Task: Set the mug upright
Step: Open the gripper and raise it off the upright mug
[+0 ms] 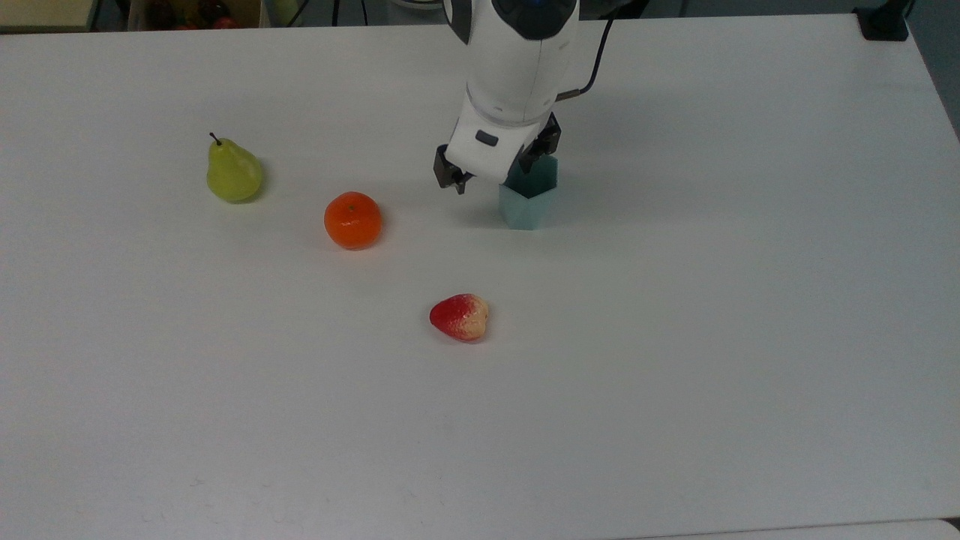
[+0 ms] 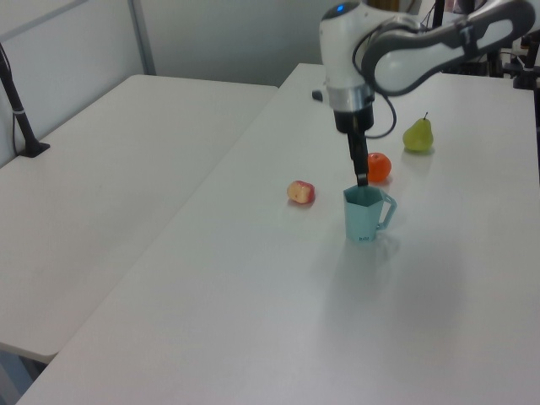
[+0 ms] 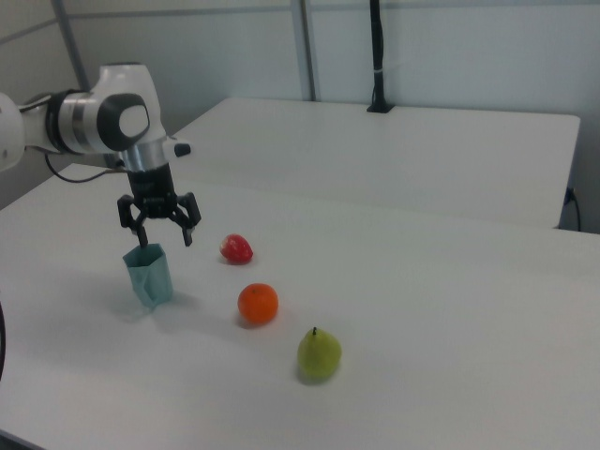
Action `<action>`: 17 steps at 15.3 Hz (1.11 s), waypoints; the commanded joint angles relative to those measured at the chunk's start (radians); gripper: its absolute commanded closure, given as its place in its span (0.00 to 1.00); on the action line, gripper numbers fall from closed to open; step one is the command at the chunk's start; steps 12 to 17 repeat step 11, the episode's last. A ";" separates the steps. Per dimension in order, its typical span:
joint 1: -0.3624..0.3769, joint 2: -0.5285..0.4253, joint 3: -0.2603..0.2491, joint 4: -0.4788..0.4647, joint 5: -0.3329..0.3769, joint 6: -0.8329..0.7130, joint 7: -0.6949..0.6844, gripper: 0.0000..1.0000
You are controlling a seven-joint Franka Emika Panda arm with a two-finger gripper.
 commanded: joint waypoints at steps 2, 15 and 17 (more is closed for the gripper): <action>-0.061 -0.191 -0.005 -0.022 -0.068 -0.102 0.166 0.00; -0.165 -0.342 -0.005 -0.031 -0.048 -0.194 0.177 0.00; -0.165 -0.342 -0.005 -0.031 -0.048 -0.194 0.177 0.00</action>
